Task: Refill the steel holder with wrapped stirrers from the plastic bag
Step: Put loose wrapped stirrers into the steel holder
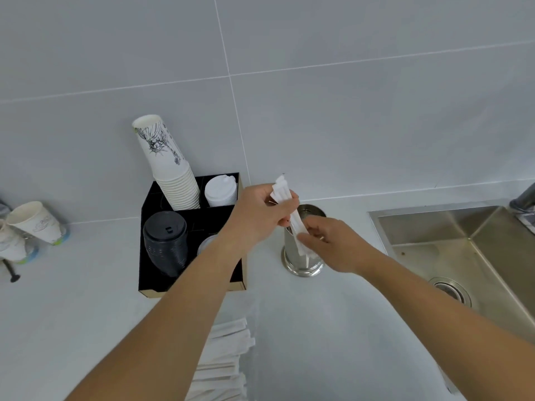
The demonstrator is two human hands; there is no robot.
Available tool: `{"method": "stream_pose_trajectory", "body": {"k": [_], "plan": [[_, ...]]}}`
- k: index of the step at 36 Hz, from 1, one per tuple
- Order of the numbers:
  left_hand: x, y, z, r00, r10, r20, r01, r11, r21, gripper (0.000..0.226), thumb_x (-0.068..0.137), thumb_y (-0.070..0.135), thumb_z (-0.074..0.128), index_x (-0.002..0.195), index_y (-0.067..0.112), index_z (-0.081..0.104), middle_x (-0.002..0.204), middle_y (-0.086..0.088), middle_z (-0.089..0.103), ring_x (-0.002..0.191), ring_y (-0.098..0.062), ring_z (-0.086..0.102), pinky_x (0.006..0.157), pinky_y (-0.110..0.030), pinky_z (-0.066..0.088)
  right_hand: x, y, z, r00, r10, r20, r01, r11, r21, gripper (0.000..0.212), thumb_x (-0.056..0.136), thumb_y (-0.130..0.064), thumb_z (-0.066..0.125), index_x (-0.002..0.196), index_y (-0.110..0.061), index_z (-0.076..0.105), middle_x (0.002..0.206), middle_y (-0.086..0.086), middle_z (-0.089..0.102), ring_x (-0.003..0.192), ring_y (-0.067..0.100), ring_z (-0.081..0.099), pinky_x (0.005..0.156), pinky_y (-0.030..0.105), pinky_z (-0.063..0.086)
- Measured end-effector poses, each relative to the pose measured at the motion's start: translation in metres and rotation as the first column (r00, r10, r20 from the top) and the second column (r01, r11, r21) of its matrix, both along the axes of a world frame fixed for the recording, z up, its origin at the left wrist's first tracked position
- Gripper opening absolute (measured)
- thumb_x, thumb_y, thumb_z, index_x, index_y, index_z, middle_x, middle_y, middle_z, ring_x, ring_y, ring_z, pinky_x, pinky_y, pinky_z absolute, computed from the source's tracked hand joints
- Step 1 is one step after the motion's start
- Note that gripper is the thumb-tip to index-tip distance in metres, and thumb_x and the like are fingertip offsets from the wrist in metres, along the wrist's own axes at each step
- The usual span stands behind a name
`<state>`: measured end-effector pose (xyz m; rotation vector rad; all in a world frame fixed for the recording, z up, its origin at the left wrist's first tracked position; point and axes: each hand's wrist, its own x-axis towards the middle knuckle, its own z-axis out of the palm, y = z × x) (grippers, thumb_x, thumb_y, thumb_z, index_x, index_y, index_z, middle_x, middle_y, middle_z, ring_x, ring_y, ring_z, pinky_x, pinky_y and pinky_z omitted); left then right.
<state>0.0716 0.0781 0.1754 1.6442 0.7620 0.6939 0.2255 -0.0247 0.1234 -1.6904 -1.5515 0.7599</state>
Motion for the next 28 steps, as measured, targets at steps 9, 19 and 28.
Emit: {"method": "stream_pose_trajectory", "body": {"k": [9,19,28], "plan": [[0.029,0.021,0.008,0.99,-0.022,-0.138,0.041,0.989,0.139,0.005,0.08,0.023,0.071,0.078,0.022,0.075,0.073,-0.001,0.073,0.067,-0.018,0.068,0.081,-0.048,0.06,0.024,0.045,0.011,0.968,-0.094,0.233,0.102,0.995,-0.021,0.037,0.09,-0.02,0.058,0.057,-0.017,0.041,0.057,-0.004,0.043,0.052,0.012,0.039,0.052,0.024,0.032],[0.033,0.029,-0.026,0.942,-0.063,-0.329,0.119,0.981,0.154,0.007,0.083,0.018,0.069,0.08,0.02,0.075,0.079,-0.017,0.071,0.065,-0.019,0.056,0.064,-0.033,0.043,0.02,0.049,-0.006,0.967,-0.04,0.25,0.071,0.991,-0.116,0.016,0.089,-0.019,0.057,0.085,-0.008,0.067,0.076,0.005,0.068,0.071,0.024,0.062,0.069,0.034,0.051],[0.03,0.031,-0.041,0.913,-0.091,-0.399,0.156,0.978,0.135,0.007,0.081,0.022,0.072,0.076,0.026,0.072,0.065,0.015,0.065,0.055,0.003,0.054,0.055,-0.016,0.039,0.021,0.045,-0.012,0.965,-0.022,0.261,0.059,0.989,-0.136,0.016,0.088,-0.019,0.06,0.093,-0.009,0.071,0.086,0.009,0.074,0.081,0.026,0.068,0.078,0.039,0.055]]}}
